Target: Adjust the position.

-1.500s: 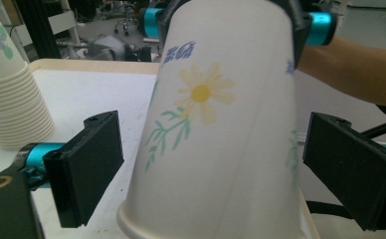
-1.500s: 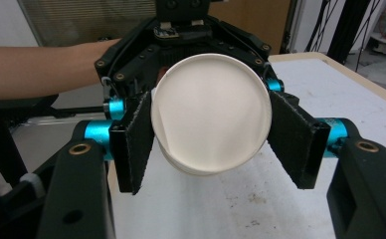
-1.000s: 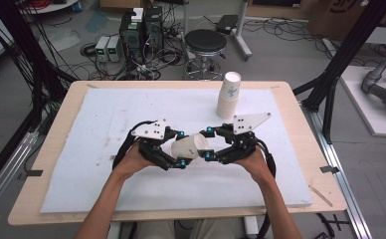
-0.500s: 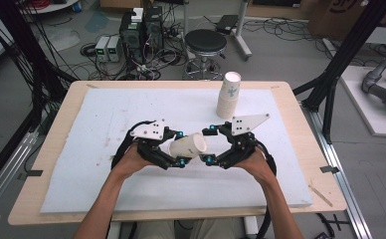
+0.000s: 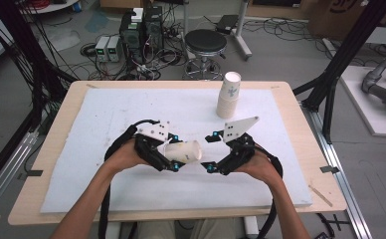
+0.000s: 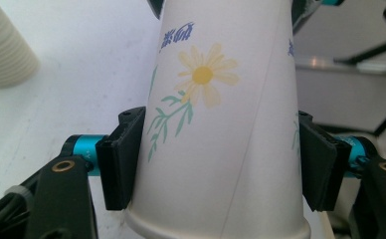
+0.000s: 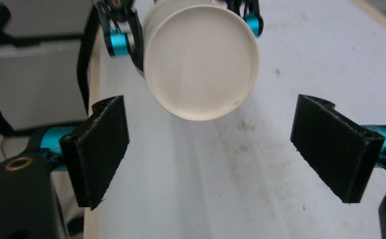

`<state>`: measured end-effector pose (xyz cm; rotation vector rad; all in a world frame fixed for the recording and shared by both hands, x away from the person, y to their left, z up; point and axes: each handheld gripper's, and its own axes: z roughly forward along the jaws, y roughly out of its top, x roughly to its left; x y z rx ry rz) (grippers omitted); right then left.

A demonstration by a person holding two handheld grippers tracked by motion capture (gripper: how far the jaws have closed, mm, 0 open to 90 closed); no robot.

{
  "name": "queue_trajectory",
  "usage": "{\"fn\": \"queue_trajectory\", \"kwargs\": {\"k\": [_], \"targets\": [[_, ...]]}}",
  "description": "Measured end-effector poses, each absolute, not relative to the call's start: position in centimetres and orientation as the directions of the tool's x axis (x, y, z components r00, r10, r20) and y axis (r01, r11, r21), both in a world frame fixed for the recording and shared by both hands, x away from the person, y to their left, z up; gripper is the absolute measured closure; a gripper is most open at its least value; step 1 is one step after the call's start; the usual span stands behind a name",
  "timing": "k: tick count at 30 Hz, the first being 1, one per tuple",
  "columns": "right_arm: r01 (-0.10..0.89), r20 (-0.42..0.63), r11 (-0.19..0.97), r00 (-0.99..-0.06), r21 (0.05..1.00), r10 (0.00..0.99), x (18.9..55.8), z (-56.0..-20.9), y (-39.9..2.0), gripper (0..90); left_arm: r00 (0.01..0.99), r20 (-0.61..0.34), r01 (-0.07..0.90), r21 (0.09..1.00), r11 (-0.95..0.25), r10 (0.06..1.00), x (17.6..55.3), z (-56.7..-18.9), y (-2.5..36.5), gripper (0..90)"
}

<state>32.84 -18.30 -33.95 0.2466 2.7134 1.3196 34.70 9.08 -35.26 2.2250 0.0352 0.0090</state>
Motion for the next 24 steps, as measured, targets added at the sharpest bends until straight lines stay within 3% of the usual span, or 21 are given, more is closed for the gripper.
{"fn": "queue_trajectory", "kwargs": {"k": [6,14,24], "targets": [[0.100,-0.061,0.762,-0.982,0.640,0.179,32.9,-33.4,-17.1,15.9,1.000,0.001,-0.008,0.699,-0.715,-0.011,34.8,-33.9,8.2,29.8],[0.077,-0.083,0.841,-0.986,0.536,0.143,33.1,-32.9,-16.1,15.9,0.999,-0.023,-0.012,0.623,-0.782,-0.034,35.6,-32.8,7.5,29.8],[0.074,-0.085,0.862,-0.987,0.501,0.134,33.2,-32.7,-15.4,16.0,0.999,-0.005,-0.034,0.581,-0.813,-0.046,35.6,-32.5,6.6,29.9]]}}
